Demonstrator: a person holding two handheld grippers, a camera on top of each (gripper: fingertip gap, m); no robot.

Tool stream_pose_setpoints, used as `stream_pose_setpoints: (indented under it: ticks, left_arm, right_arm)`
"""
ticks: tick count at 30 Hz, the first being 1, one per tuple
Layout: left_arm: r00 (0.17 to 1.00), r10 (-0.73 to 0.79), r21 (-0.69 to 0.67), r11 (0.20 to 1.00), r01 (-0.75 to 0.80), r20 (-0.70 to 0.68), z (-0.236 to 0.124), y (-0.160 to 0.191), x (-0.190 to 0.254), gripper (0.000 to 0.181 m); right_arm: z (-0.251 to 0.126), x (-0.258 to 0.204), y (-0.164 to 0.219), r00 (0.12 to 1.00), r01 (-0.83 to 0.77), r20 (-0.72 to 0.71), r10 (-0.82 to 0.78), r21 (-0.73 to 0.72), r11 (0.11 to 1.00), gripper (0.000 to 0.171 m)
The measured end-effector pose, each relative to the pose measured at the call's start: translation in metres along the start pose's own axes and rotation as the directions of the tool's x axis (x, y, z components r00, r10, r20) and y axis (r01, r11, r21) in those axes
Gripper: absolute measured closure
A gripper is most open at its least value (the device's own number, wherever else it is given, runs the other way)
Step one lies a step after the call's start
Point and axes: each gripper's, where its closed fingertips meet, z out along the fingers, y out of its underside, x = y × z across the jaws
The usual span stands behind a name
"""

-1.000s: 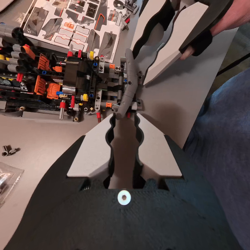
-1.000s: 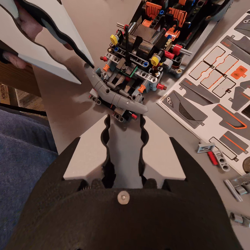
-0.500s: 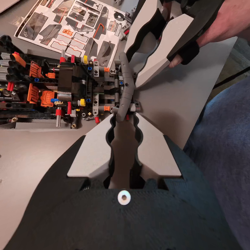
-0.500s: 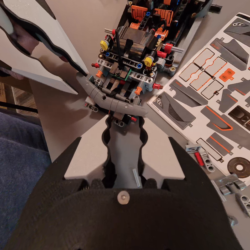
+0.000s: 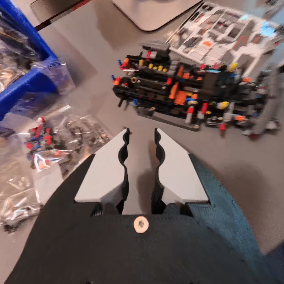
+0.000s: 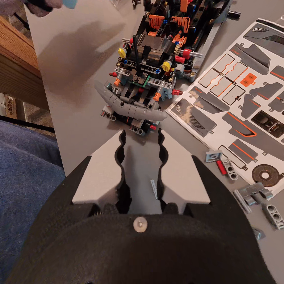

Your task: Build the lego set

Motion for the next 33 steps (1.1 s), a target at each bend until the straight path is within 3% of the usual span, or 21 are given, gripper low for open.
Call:
stream_pose_setpoints:
  ticks: [5,10,17,24,33]
  left_arm:
    - [0.988,0.110,-0.089,0.991,-0.100,0.113,0.025,0.015,-0.029,0.149]
    - [0.989,0.126,-0.136,0.984,-0.114,0.080,0.039,0.023,-0.030,0.148]
    - [0.996,0.093,-0.124,0.988,-0.091,0.008,0.044,0.023,-0.024,0.166]
    - [0.998,0.061,-0.094,0.994,-0.061,-0.009,0.030,0.025,-0.015,0.166]
    - [0.989,0.065,-0.088,0.993,-0.077,-0.134,0.000,0.042,0.047,0.167]
  right_arm:
    - [-0.006,0.000,-0.002,1.000,-0.009,-0.008,0.009,0.020,1.000,0.131]
    - [-0.013,0.001,-0.002,0.999,-0.024,-0.020,0.025,0.041,0.999,0.132]
    - [-0.016,0.001,-0.002,0.999,-0.032,-0.030,0.034,0.050,0.998,0.133]
    - [-0.019,-0.003,-0.003,0.999,-0.025,-0.035,0.027,0.052,0.998,0.134]
    - [-0.021,-0.006,0.006,0.999,-0.028,-0.040,0.030,0.040,0.999,0.134]
